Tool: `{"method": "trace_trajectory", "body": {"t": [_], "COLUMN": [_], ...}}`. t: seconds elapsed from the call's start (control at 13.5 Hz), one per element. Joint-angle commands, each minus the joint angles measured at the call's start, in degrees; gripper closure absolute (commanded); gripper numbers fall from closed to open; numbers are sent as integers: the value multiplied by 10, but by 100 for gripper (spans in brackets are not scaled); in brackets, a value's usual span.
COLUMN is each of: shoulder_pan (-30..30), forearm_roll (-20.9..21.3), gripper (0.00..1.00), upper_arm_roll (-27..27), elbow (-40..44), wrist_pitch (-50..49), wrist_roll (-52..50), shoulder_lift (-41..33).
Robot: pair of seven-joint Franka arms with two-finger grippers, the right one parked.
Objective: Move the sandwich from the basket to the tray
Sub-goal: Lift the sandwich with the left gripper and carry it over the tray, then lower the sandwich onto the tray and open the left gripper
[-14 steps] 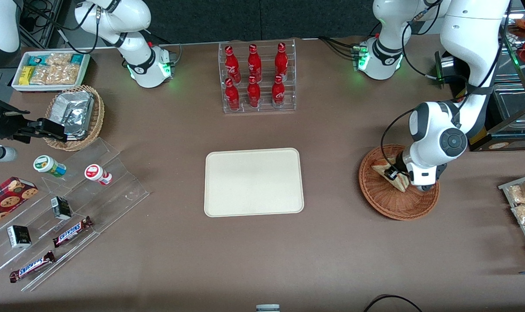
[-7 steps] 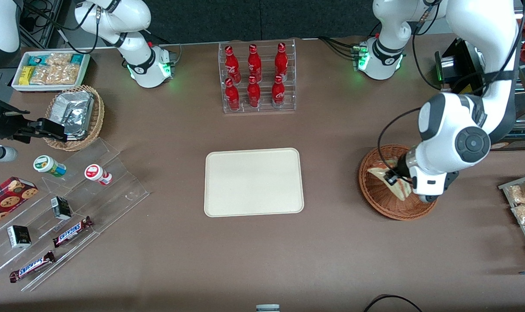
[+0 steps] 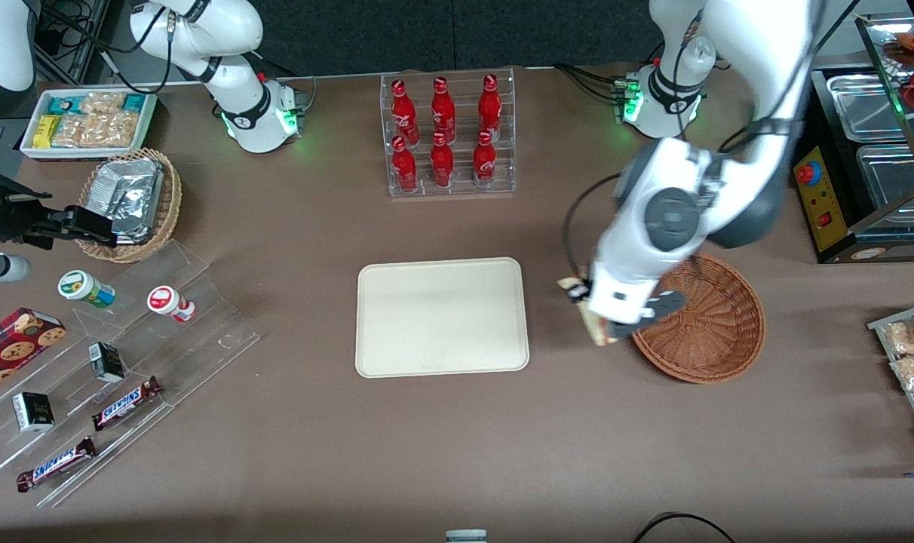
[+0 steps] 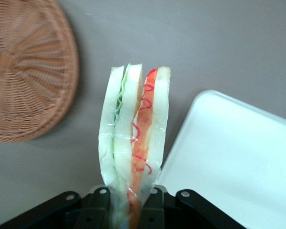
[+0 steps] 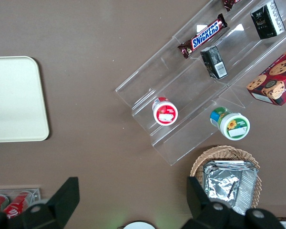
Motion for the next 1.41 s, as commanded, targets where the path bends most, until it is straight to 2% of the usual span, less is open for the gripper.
{"method": "trace_trajectory", "body": {"t": [0.0, 0.37, 0.59, 0.81, 0.96, 1.33], "shoulder_pan": [-61, -143, -167, -177, -180, -185], "forearm_roll": [20, 20, 19, 21, 20, 20], "gripper": [92, 92, 92, 92, 92, 91], "upper_arm_roll": [8, 7, -3, -3, -3, -3], "elbow": [85, 195, 262, 266, 265, 267], "wrist_pitch": [-12, -3, 0, 28, 28, 68], "wrist_roll": [-4, 4, 1, 6, 44, 42], "shoulder_lift": [73, 184, 241, 264, 271, 300]}}
